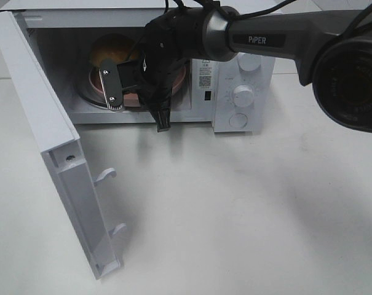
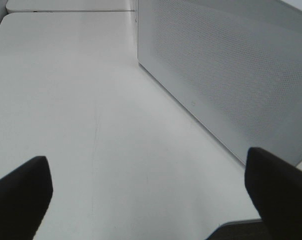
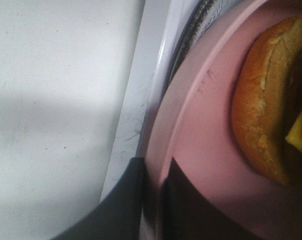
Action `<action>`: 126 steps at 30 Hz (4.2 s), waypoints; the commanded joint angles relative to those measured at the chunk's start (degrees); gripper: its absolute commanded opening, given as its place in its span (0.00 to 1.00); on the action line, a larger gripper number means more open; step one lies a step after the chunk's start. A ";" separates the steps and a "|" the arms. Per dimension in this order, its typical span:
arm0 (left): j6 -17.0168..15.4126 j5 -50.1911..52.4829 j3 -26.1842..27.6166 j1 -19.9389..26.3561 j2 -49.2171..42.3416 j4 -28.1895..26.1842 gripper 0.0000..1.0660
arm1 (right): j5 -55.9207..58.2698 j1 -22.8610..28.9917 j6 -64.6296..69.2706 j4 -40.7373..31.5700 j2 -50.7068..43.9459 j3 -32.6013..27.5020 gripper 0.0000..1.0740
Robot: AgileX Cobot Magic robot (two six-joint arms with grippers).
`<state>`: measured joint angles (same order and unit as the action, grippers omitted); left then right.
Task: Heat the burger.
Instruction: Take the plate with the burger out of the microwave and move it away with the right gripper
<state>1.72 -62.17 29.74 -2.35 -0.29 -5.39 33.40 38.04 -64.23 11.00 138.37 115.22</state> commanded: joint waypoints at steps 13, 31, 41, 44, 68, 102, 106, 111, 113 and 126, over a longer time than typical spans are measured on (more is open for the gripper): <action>-0.29 0.80 -0.11 0.00 -0.34 0.06 0.94 | -3.55 0.17 -10.43 -3.84 -7.85 -9.91 0.00; -0.29 0.80 -0.11 0.00 -0.34 0.06 0.94 | -13.75 0.17 -16.27 -7.05 -19.25 -28.36 0.00; -0.29 0.80 -0.11 0.00 -0.34 0.06 0.94 | -16.21 0.17 -19.37 -9.11 -23.89 -35.18 0.00; -0.29 0.80 -0.11 0.00 -0.34 0.06 0.94 | -18.28 0.17 -19.48 -9.22 -26.18 -38.56 0.00; -0.29 0.80 -0.11 0.00 -0.34 0.06 0.94 | -24.64 0.00 -20.80 -9.17 -38.22 -55.58 0.00; -0.29 0.80 -0.11 0.00 -0.34 0.06 0.94 | -24.01 0.00 -16.56 -8.14 -69.61 -84.17 0.00; -0.29 0.80 -0.11 0.00 -0.34 0.06 0.94 | -20.57 0.00 -11.57 -4.24 -75.23 -86.97 0.00; -0.29 0.80 -0.11 0.00 -0.34 0.06 0.94 | -16.56 0.00 -6.70 -1.03 -81.07 -89.09 0.00; -0.29 0.80 -0.11 0.00 -0.34 0.06 0.94 | -15.70 0.00 -5.56 -0.17 -82.22 -89.44 0.00; -0.29 0.80 -0.11 0.00 -0.34 0.06 0.94 | -3.50 0.00 15.64 13.18 -91.04 -90.58 0.00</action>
<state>1.72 -62.17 29.74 -2.35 -0.29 -5.27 31.91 38.10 -50.82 22.12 48.30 24.47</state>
